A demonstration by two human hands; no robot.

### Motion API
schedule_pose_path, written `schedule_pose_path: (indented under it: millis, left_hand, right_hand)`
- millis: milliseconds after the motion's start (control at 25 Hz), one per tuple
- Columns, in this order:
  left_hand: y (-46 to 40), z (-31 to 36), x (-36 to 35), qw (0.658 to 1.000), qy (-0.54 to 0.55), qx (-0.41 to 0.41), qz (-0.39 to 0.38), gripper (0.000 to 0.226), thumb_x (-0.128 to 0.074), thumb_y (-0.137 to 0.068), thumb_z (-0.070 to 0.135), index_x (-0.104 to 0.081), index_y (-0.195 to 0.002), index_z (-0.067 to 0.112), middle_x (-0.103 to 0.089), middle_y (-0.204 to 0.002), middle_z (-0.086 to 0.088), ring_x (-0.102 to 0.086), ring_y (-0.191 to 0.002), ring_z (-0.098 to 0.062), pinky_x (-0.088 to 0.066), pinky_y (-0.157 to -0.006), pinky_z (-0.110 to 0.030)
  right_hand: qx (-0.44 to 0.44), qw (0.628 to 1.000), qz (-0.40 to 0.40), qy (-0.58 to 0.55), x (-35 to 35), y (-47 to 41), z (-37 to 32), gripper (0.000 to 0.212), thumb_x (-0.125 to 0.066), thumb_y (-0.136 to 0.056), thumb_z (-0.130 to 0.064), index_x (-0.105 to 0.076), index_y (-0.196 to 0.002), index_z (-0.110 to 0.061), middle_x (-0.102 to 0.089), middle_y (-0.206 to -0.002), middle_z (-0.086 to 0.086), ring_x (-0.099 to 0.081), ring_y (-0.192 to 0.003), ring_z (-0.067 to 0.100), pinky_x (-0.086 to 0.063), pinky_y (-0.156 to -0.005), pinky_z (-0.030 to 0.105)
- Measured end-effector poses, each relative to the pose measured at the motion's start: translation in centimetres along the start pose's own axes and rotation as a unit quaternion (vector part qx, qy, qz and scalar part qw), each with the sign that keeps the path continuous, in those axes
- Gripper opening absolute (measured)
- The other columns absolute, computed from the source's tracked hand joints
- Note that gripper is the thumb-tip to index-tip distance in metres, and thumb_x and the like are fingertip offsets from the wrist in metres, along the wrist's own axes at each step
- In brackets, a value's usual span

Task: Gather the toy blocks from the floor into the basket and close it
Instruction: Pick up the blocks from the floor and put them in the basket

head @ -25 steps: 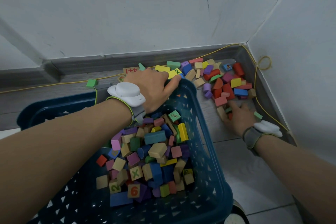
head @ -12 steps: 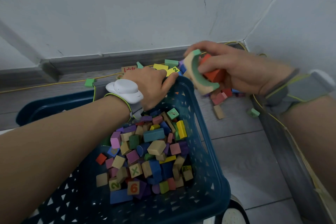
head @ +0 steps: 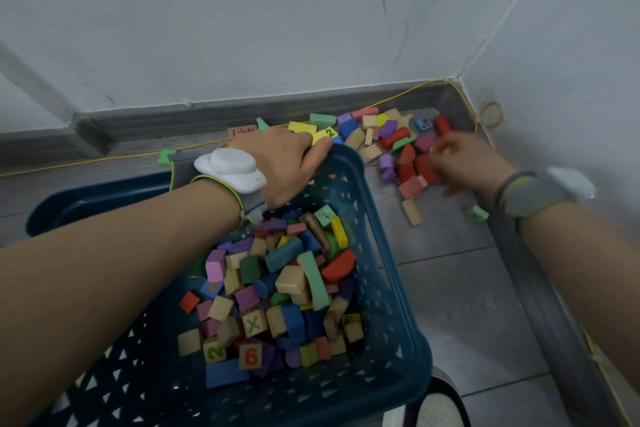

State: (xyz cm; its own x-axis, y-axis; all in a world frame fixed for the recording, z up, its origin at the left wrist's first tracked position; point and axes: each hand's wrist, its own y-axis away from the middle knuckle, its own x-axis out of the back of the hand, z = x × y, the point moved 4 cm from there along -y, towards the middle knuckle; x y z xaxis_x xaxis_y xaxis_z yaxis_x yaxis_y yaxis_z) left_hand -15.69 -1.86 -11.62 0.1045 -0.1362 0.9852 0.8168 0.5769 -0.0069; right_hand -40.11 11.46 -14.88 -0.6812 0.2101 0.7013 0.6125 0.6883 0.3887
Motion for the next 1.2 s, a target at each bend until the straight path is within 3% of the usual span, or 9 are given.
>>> schedule_pose_path:
  millis: [80,160,480,600,760,920,1040,1120,1200]
  left_hand:
    - [-0.1,-0.1,0.0,1.0,0.003,-0.005,0.01,0.058,-0.012,-0.098,0.06,-0.056,-0.084,0.025,-0.055,-0.07,0.003,-0.055,-0.07,-0.023,-0.041,-0.06,-0.032]
    - [0.0,0.0,-0.1,1.0,0.001,-0.007,0.01,0.059,-0.011,-0.098,0.06,-0.056,-0.084,0.025,-0.054,-0.069,0.004,-0.054,-0.068,-0.021,-0.042,-0.059,-0.031]
    - [0.0,0.0,-0.1,1.0,-0.009,-0.001,0.02,0.06,-0.011,-0.097,0.061,-0.057,-0.085,0.025,-0.053,-0.068,0.004,-0.054,-0.066,-0.021,-0.042,-0.057,-0.031]
    - [-0.1,-0.1,-0.2,1.0,-0.011,-0.002,0.018,0.059,-0.011,-0.097,0.061,-0.056,-0.082,0.025,-0.053,-0.066,0.004,-0.054,-0.066,-0.021,-0.041,-0.056,-0.031]
    - [0.0,0.0,-0.2,1.0,-0.007,-0.002,0.022,0.059,-0.011,-0.097,0.061,-0.055,-0.082,0.025,-0.053,-0.066,0.004,-0.054,-0.065,-0.021,-0.04,-0.056,-0.03]
    - [-0.1,-0.1,-0.3,1.0,-0.01,-0.001,0.023,0.058,-0.011,-0.098,0.061,-0.054,-0.079,0.026,-0.052,-0.065,0.004,-0.053,-0.065,-0.021,-0.041,-0.056,-0.031]
    - [-0.2,-0.3,-0.5,1.0,-0.012,-0.003,0.021,0.058,-0.011,-0.097,0.062,-0.052,-0.076,0.026,-0.051,-0.065,0.004,-0.053,-0.065,-0.023,-0.039,-0.056,-0.031]
    - [-0.3,-0.4,-0.5,1.0,-0.003,-0.005,0.013,0.058,-0.012,-0.097,0.062,-0.052,-0.076,0.026,-0.05,-0.065,0.005,-0.053,-0.066,-0.023,-0.039,-0.057,-0.031]
    - [-0.3,-0.4,-0.3,1.0,0.004,-0.007,0.008,0.058,-0.012,-0.097,0.061,-0.052,-0.077,0.026,-0.051,-0.066,0.005,-0.053,-0.066,-0.022,-0.041,-0.059,-0.032]
  right_hand:
    - [-0.068,0.962,-0.031,0.261,-1.1,-0.7,6.1,0.038,-0.064,-0.085,-0.019,-0.054,-0.12,-0.01,-0.057,-0.114,0.019,-0.061,-0.097,0.037,-0.052,-0.082,0.041]
    - [-0.085,0.92,-0.032,0.381,-2.3,-0.2,10.1,0.054,-0.06,-0.086,-0.021,-0.039,-0.135,-0.012,-0.04,-0.132,0.024,-0.044,-0.12,0.044,-0.04,-0.1,0.046]
    - [-0.031,0.976,0.061,0.207,-4.5,-0.1,11.3,0.017,-0.058,-0.084,-0.01,-0.06,-0.1,-0.007,-0.064,-0.109,0.021,-0.06,-0.102,0.038,-0.047,-0.084,0.037]
    - [0.028,0.986,0.064,0.153,-6.2,-0.4,8.8,0.025,-0.063,-0.086,-0.018,-0.058,-0.106,-0.005,-0.064,-0.106,0.019,-0.06,-0.101,0.037,-0.044,-0.08,0.036]
    - [0.039,0.969,0.031,0.242,-9.3,-0.9,8.4,0.042,-0.062,-0.088,-0.028,-0.051,-0.121,-0.004,-0.051,-0.122,0.022,-0.055,-0.105,0.042,-0.046,-0.085,0.04]
    - [0.063,0.955,0.025,0.287,-10.3,-0.9,8.2,0.033,-0.055,-0.093,-0.025,-0.053,-0.114,0.001,-0.053,-0.121,0.024,-0.056,-0.104,0.041,-0.046,-0.084,0.039]
    - [0.009,0.998,-0.002,0.065,-9.4,-0.3,5.3,0.02,-0.063,-0.091,-0.021,-0.06,-0.096,-0.002,-0.062,-0.102,0.02,-0.062,-0.088,0.032,-0.051,-0.07,0.031]
    - [-0.031,0.973,-0.089,-0.213,-7.7,0.8,1.1,0.018,-0.065,-0.09,-0.011,-0.062,-0.098,0.004,-0.06,-0.099,0.019,-0.061,-0.079,0.022,-0.055,-0.058,0.024]
    - [0.013,0.937,-0.167,-0.307,-4.7,2.3,-4.2,0.019,-0.06,-0.091,-0.008,-0.06,-0.102,0.008,-0.056,-0.091,0.017,-0.058,-0.073,0.017,-0.052,-0.053,0.019]
